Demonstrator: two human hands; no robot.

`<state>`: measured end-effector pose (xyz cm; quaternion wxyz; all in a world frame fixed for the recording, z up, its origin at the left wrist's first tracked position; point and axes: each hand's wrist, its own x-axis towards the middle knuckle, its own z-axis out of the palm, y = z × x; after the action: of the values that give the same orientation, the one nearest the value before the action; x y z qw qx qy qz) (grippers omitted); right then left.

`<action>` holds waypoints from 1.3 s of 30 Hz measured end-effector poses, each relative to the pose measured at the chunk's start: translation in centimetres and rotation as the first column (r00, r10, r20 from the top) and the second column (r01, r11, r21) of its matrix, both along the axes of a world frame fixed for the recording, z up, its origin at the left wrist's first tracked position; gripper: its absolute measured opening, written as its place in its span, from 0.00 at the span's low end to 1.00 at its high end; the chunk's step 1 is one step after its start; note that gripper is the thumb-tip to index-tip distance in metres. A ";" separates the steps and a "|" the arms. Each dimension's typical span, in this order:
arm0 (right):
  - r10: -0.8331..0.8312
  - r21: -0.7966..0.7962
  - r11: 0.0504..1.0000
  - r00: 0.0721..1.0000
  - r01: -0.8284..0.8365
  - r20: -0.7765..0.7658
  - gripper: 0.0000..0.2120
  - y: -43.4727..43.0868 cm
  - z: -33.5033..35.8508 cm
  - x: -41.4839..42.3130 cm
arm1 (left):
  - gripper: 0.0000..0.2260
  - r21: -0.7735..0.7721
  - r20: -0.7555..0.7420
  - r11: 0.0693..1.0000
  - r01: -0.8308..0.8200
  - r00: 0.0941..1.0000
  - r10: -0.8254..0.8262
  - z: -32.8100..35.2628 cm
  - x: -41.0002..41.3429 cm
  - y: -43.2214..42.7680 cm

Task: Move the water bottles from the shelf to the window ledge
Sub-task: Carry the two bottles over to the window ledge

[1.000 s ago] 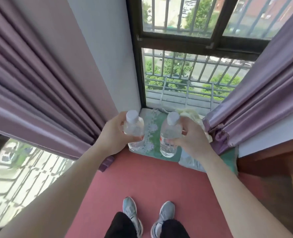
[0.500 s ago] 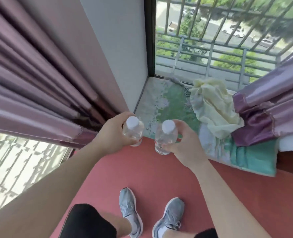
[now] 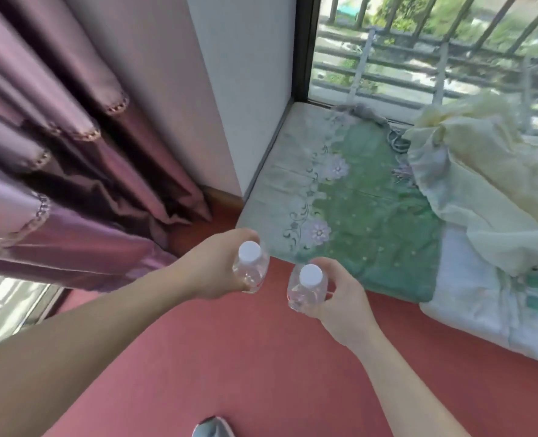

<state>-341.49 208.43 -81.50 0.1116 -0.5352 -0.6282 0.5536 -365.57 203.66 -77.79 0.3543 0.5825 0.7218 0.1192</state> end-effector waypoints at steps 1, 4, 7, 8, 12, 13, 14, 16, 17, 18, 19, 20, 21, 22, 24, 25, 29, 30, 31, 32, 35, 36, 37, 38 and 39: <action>0.003 -0.008 1.000 1.000 -0.003 0.002 0.30 -0.1 -1.8 -0.4 | 0.15 0.013 -0.004 1.000 0.000 1.000 0.000 -1.8 -0.4 0.1; -0.009 -0.039 0.999 1.000 0.009 0.000 0.30 -0.2 -5.8 -1.6 | 0.14 0.048 0.018 0.999 -0.017 1.000 0.016 -6.1 -1.1 0.5; -0.008 -0.051 0.999 1.000 0.009 0.019 0.32 -0.1 -8.2 -2.5 | 0.13 0.056 0.074 0.998 -0.042 0.997 0.038 -9.3 -1.3 0.6; -0.011 -0.044 0.999 1.000 0.012 0.026 0.33 -0.2 -8.8 -2.8 | 0.13 0.052 0.087 0.998 -0.043 0.996 0.038 -10.1 -1.3 0.5; -0.022 -0.046 0.999 1.000 0.023 0.021 0.33 -0.5 -9.8 -3.8 | 0.15 0.088 0.150 0.991 -0.096 0.985 0.082 -12.1 -2.0 -0.1; -0.024 -0.047 0.999 1.000 0.024 0.014 0.33 -0.6 -9.8 -4.0 | 0.15 0.093 0.154 0.989 -0.114 0.983 0.099 -12.2 -2.3 -0.2; -0.025 -0.046 0.999 1.000 0.025 0.008 0.33 -0.7 -9.9 -4.2 | 0.16 0.097 0.151 0.988 -0.124 0.983 0.109 -12.3 -2.7 -0.3; -0.029 -0.036 0.999 1.000 0.029 0.002 0.33 -0.8 -10.0 -4.5 | 0.16 0.113 0.144 0.985 -0.130 0.983 0.113 -12.3 -3.3 -0.3; -0.033 -0.033 0.999 0.999 0.033 -0.001 0.33 -0.9 -10.0 -4.6 | 0.16 0.120 0.143 0.984 -0.134 0.983 0.117 -12.4 -3.4 -0.2; -0.037 -0.035 0.999 0.999 0.037 -0.002 0.33 -0.9 -10.1 -4.6 | 0.17 0.124 0.146 0.982 -0.141 0.982 0.123 -12.5 -3.4 -0.2; -0.039 -0.038 0.999 0.999 0.039 -0.002 0.33 -1.0 -10.1 -4.6 | 0.18 0.125 0.151 0.981 -0.146 0.980 0.127 -12.6 -3.4 -0.1; -0.037 -0.036 0.999 0.999 0.037 -0.001 0.34 -1.0 -10.1 -4.5 | 0.18 0.124 0.157 0.981 -0.151 0.979 0.131 -12.6 -3.4 -0.1; -0.030 -0.033 0.999 1.000 0.030 0.003 0.34 -1.0 -10.1 -4.5 | 0.19 0.121 0.164 0.981 -0.154 0.977 0.133 -12.6 -3.3 -0.1; -0.022 -0.032 0.999 1.000 0.022 0.007 0.35 -1.1 -10.0 -4.5 | 0.20 0.117 0.172 0.981 -0.154 0.976 0.132 -12.5 -3.3 0.0; -0.012 -0.047 0.999 1.000 0.012 0.007 0.37 -1.2 -9.8 -4.5 | 0.24 0.107 0.181 0.984 -0.141 0.976 0.120 -12.2 -3.2 -0.1; -0.008 -0.059 0.998 1.000 0.008 0.003 0.38 -1.2 -9.7 -4.4 | 0.25 0.100 0.178 0.986 -0.136 0.977 0.116 -12.0 -3.2 -0.2; 0.012 -0.062 0.998 1.000 -0.013 -0.004 0.41 -1.5 -9.3 -4.3 | 0.30 0.081 0.146 0.983 -0.166 0.977 0.153 -11.7 -3.5 -0.8; 0.018 -0.057 0.998 1.000 -0.018 -0.005 0.41 -1.6 -9.1 -4.3 | 0.33 0.079 0.134 0.983 -0.166 0.979 0.154 -11.6 -3.6 -0.9; 0.025 -0.056 0.998 1.000 -0.025 -0.005 0.41 -1.6 -8.8 -4.3 | 0.35 0.081 0.125 0.983 -0.164 0.980 0.153 -11.4 -3.6 -1.0; 0.033 -0.055 0.998 0.999 -0.034 -0.009 0.42 -1.7 -8.5 -4.3 | 0.37 0.079 0.116 0.983 -0.164 0.981 0.155 -11.1 -3.6 -1.1; 0.062 -0.046 0.997 0.998 -0.062 -0.017 0.43 -1.6 -7.0 -4.1 | 0.40 0.079 0.092 0.985 -0.152 0.985 0.145 -9.7 -3.4 -0.8; 0.072 -0.035 0.997 0.997 -0.073 -0.022 0.42 -1.4 -6.3 -4.1 | 0.39 0.082 0.085 0.986 -0.147 0.986 0.141 -8.9 -3.2 -0.6; 0.078 -0.018 0.997 0.997 -0.079 -0.029 0.42 -1.2 -5.5 -4.0 | 0.37 0.089 0.076 0.986 -0.139 0.988 0.133 -8.2 -3.1 -0.4; 0.082 0.003 0.997 0.996 -0.082 -0.035 0.41 -1.0 -4.5 -3.9 | 0.36 0.098 0.062 0.987 -0.127 0.991 0.121 -7.3 -2.8 -0.2; 0.084 0.019 0.996 0.996 -0.083 -0.043 0.41 -0.7 -3.5 -3.7 | 0.35 0.109 0.044 0.988 -0.113 0.993 0.109 -6.4 -2.7 0.1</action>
<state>-345.17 207.70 -85.00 0.1066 -0.4954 -0.6520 0.5640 -368.22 203.73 -84.20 0.3276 0.5578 0.7385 0.1901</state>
